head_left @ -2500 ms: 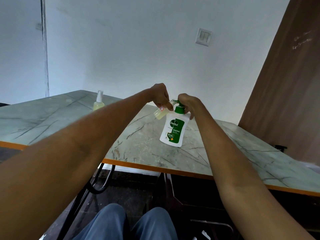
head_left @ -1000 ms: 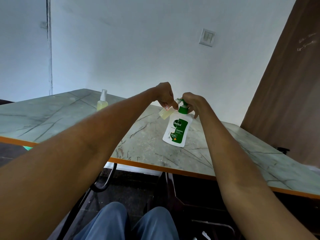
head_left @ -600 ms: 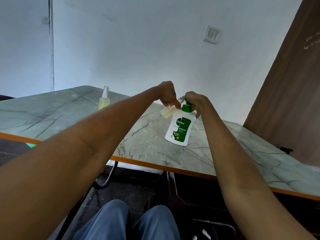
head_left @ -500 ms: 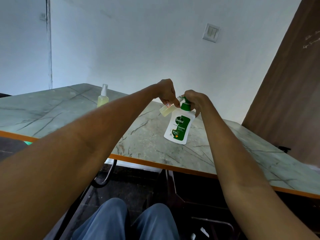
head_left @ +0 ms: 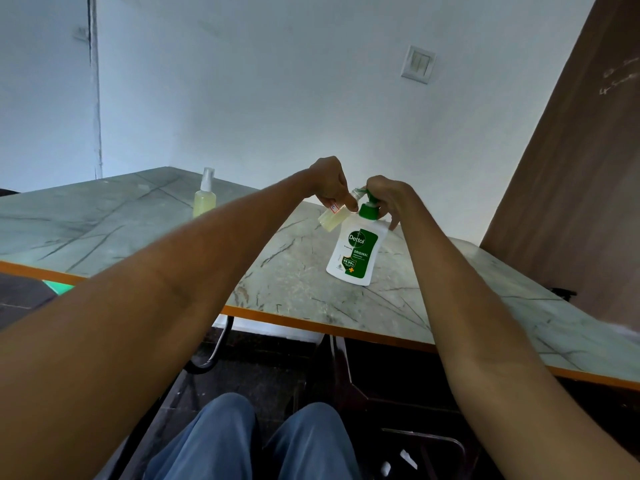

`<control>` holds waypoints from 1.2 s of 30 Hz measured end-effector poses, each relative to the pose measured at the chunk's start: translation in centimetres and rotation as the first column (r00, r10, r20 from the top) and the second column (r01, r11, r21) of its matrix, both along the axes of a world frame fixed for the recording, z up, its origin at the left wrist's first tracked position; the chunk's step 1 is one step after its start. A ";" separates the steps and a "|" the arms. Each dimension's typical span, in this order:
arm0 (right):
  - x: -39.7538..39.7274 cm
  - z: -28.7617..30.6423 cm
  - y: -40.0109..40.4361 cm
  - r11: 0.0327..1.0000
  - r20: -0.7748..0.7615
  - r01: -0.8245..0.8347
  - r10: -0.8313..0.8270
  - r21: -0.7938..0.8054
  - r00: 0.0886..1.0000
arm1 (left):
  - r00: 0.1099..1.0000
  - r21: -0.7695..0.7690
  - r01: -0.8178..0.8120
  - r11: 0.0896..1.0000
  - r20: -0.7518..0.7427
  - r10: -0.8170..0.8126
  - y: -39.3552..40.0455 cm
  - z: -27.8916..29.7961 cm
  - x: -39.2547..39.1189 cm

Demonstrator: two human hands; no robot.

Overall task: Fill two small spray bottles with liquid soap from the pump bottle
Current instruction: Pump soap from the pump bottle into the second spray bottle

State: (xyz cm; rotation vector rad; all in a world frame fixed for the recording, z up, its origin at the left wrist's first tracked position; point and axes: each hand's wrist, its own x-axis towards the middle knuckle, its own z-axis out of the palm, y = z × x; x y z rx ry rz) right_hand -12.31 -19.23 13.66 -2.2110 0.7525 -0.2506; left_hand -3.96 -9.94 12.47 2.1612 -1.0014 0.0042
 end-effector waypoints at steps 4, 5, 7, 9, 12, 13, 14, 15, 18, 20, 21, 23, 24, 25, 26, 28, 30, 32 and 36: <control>0.2 -0.5 -0.2 1.000 -0.008 0.000 0.000 -0.018 1.000 | 1.000 0.017 -0.007 1.000 0.017 0.007 -0.2 -0.2 0.0; 0.3 -0.5 -0.3 1.000 -0.008 0.003 -0.003 -0.019 1.000 | 1.000 0.017 -0.009 1.000 0.024 0.009 -0.1 -0.2 0.1; 0.3 -0.2 -0.4 1.000 -0.011 0.002 -0.002 -0.019 1.000 | 1.000 0.019 -0.007 1.000 0.024 0.007 0.0 -0.1 0.1; 0.2 0.1 -0.3 1.000 -0.005 0.004 -0.004 -0.014 1.000 | 1.000 0.031 -0.007 1.000 0.019 0.007 0.1 -0.1 0.1; 0.3 0.2 -0.2 1.000 0.000 0.014 -0.014 -0.013 1.000 | 1.000 0.032 -0.006 0.999 0.017 0.006 0.1 0.0 0.1; 0.3 0.2 -0.3 1.000 -0.001 0.013 -0.013 -0.022 1.000 | 1.000 0.031 -0.003 1.000 0.017 0.003 0.0 0.0 0.1; 0.3 0.2 -0.4 1.000 -0.004 0.009 -0.009 -0.030 1.000 | 1.000 0.029 0.000 1.000 0.018 0.000 0.0 0.0 0.1; 0.4 0.1 -0.5 0.999 -0.004 0.005 -0.005 -0.032 1.000 | 1.000 0.026 0.001 1.000 0.016 -0.001 0.0 0.0 0.2; 0.3 0.1 -0.3 1.000 -0.002 -0.011 0.011 -0.028 1.000 | 1.000 0.017 0.009 1.000 0.012 -0.009 -0.1 0.2 0.1; 0.1 -0.1 -0.1 1.000 -0.014 -0.001 0.001 -0.024 1.000 | 1.000 0.039 0.015 0.999 0.018 -0.016 -0.1 0.3 0.0; 0.1 -0.2 -0.1 1.000 -0.015 0.001 -0.001 -0.019 1.000 | 1.000 0.045 0.016 0.999 0.023 -0.017 -0.2 0.2 -0.1; 0.1 -0.3 -0.2 1.000 -0.014 -0.003 0.003 -0.006 1.000 | 0.999 0.045 0.014 0.999 0.036 -0.016 -0.2 0.1 0.0; 0.1 -0.2 -0.2 1.000 -0.016 -0.007 0.007 -0.007 1.000 | 0.999 0.043 0.012 0.999 0.041 -0.014 -0.1 0.1 0.1; 0.1 -0.2 -0.3 1.000 -0.022 -0.008 0.008 -0.007 1.000 | 0.999 0.043 0.009 0.999 0.044 -0.011 -0.1 0.2 0.1; 0.1 0.0 -0.4 1.000 -0.036 -0.007 0.006 -0.015 0.999 | 0.999 0.040 0.007 0.999 0.046 -0.009 -0.1 0.2 0.0; 0.0 0.2 -0.5 1.000 -0.039 -0.007 0.006 -0.026 0.999 | 0.999 0.040 0.002 0.999 0.053 -0.004 -0.2 0.5 -0.1; -0.1 0.4 -0.1 1.000 -0.024 -0.007 0.007 -0.011 1.000 | 0.998 0.051 -0.002 0.999 0.068 -0.001 -0.2 0.7 -0.1; -0.1 0.5 0.0 0.999 -0.046 -0.017 0.015 -0.037 0.999 | 0.997 0.060 -0.004 0.998 0.072 0.000 -0.2 0.8 -0.2; -0.2 0.7 0.2 0.997 -0.093 -0.013 0.006 -0.079 0.996 | 0.997 0.066 -0.011 0.998 0.081 0.006 -0.3 0.8 -0.1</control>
